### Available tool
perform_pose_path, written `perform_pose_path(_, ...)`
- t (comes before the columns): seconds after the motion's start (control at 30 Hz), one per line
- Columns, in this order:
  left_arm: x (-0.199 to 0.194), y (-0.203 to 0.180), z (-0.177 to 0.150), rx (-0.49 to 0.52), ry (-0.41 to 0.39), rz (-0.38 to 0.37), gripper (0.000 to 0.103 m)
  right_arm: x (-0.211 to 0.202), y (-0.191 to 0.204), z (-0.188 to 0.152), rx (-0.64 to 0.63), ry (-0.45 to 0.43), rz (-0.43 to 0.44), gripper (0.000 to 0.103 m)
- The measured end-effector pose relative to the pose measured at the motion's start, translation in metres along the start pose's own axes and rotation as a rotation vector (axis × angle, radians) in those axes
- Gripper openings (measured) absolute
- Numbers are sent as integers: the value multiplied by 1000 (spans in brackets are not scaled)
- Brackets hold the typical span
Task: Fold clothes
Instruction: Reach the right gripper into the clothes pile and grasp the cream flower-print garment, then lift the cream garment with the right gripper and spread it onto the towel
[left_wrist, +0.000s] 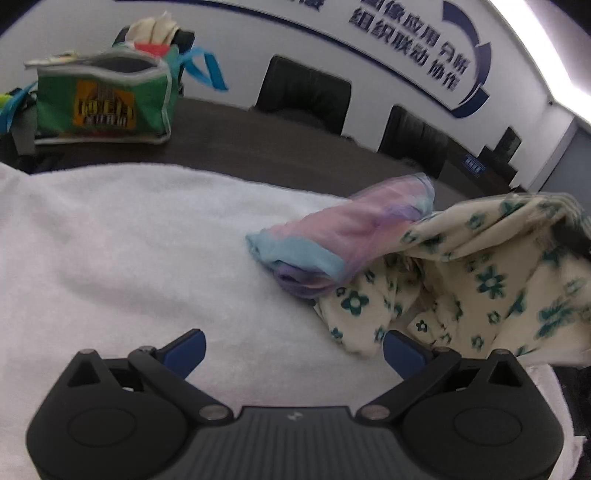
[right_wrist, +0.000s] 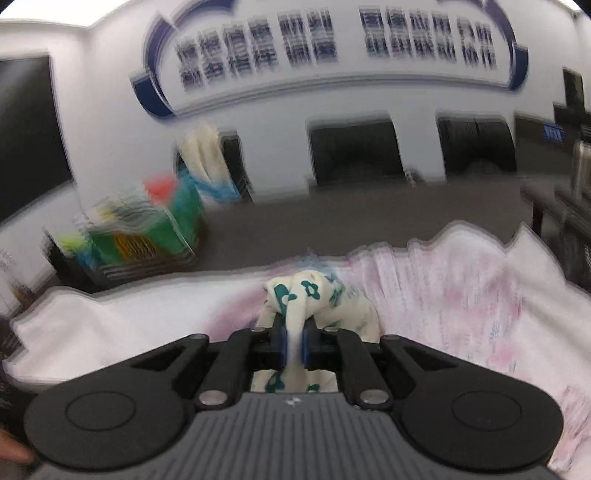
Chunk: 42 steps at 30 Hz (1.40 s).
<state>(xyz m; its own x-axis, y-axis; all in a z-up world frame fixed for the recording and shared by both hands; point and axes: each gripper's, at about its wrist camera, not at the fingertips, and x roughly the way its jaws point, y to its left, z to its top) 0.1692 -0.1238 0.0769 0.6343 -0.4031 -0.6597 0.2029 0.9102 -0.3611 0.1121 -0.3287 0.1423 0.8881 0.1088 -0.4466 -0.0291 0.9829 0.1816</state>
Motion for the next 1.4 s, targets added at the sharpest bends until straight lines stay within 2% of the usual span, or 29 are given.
perform_pose_path(0.17, -44, 11, -5, -25, -79, -42, 103, -79, 35, 25, -5, -136, 164, 7)
perform_pose_path(0.37, -103, 24, -12, -47, -141, -149, 103, -151, 73, 28, -71, -215, 305, 7)
perform_pose_path(0.43, -134, 32, -21, -94, -179, -250, 103, -166, 89, 30, -110, -235, 341, 7)
perform_pose_path(0.57, -184, 46, -27, -168, -197, -651, 103, -187, 129, 47, -182, -288, 408, 7)
perform_pose_path(0.6, -195, 44, -25, -164, -225, -705, 103, -187, 140, 54, -190, -298, 419, 7)
perform_pose_path(0.63, -204, 42, -22, -151, -264, -681, 103, -184, 150, 63, -184, -301, 432, 7)
perform_pose_path(0.67, -212, 38, -19, -137, -311, -618, 103, -181, 160, 71, -178, -305, 446, 7)
perform_pose_path(0.73, -223, 30, -3, -86, -371, -499, 96, -170, 178, 89, -160, -304, 450, 7)
perform_pose_path(0.77, -226, 27, 8, -64, -382, -465, 66, -164, 186, 99, -149, -303, 442, 7)
perform_pose_path(0.8, -233, 25, 20, -33, -397, -437, 19, -160, 192, 109, -136, -308, 433, 7)
perform_pose_path(0.83, -242, 23, 32, 2, -414, -384, 0, -161, 196, 117, -122, -323, 430, 7)
perform_pose_path(0.87, -252, 23, 40, 4, -438, -334, 4, -165, 198, 123, -112, -346, 430, 7)
perform_pose_path(0.9, -269, 25, 45, 2, -488, -314, 4, -169, 200, 129, -101, -369, 430, 7)
perform_pose_path(0.97, -297, 27, 43, 60, -555, -283, 4, -190, 198, 130, -86, -426, 466, 7)
perform_pose_path(1.03, -328, 34, 29, 112, -623, -261, 3, -216, 189, 116, -85, -480, 497, 7)
perform_pose_path(1.1, -345, 41, 10, 142, -654, -264, 3, -237, 171, 91, -57, -504, 509, 7)
perform_pose_path(1.17, -338, 47, -14, 196, -594, -241, 4, -242, 145, 57, 10, -471, 518, 7)
perform_pose_path(1.23, -324, 50, -41, 251, -512, -196, 5, -234, 122, 17, 83, -388, 499, 7)
perform_pose_path(1.27, -310, 53, -60, 278, -441, -146, 13, -222, 115, -8, 95, -322, 462, 8)
perform_pose_path(1.3, -281, 58, -87, 310, -332, -88, 28, -206, 110, -33, 83, -243, 409, 8)
perform_pose_path(1.33, -265, 68, -108, 294, -270, -58, 33, -186, 109, -61, 48, -140, 346, 15)
perform_pose_path(1.37, -249, 78, -128, 278, -208, -29, 32, -161, 110, -90, -15, -12, 274, 29)
perform_pose_path(1.4, -232, 88, -149, 262, -146, 0, 31, -140, 109, -118, -60, 96, 218, 34)
